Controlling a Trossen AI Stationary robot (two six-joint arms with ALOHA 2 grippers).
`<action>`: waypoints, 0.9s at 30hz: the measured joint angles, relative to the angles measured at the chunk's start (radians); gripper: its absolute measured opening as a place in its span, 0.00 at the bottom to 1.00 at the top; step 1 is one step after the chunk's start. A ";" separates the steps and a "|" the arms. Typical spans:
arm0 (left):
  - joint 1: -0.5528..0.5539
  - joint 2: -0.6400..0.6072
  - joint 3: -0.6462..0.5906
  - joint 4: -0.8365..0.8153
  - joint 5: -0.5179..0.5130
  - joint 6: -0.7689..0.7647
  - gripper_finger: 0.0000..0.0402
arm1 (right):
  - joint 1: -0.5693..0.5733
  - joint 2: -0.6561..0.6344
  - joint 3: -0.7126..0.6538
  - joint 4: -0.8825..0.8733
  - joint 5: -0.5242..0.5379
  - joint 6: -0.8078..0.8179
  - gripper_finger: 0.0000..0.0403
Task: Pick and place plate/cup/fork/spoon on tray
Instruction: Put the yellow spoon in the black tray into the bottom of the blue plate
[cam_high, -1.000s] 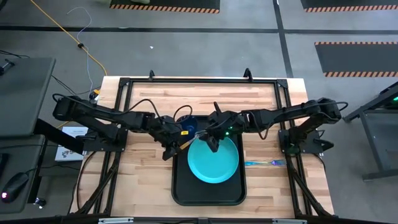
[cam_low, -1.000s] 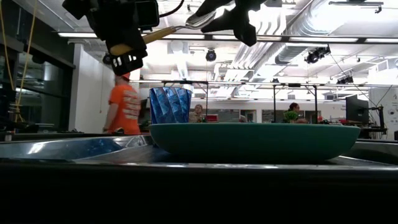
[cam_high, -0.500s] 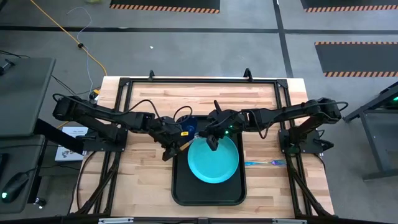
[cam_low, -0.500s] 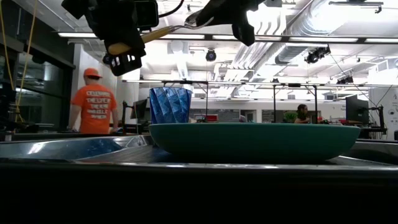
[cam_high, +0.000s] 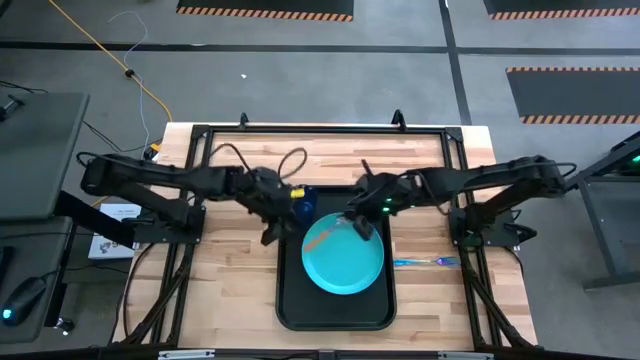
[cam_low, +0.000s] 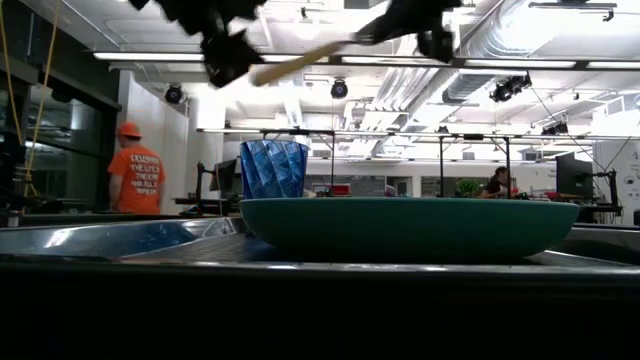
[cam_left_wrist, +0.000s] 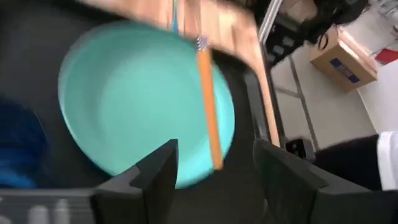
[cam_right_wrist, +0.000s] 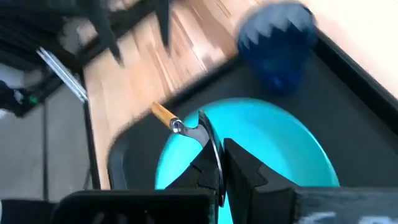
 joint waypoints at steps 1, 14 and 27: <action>0.014 -0.009 0.021 -0.023 0.000 0.023 0.51 | 0.007 -0.021 0.000 -0.047 0.002 0.011 0.00; 0.161 -0.129 0.187 0.043 -0.025 0.208 0.54 | 0.369 -0.083 -0.096 -0.200 -0.036 0.503 0.00; 0.215 -0.173 0.187 0.178 -0.026 0.199 0.54 | 0.744 -0.083 -0.350 0.218 0.507 1.110 0.00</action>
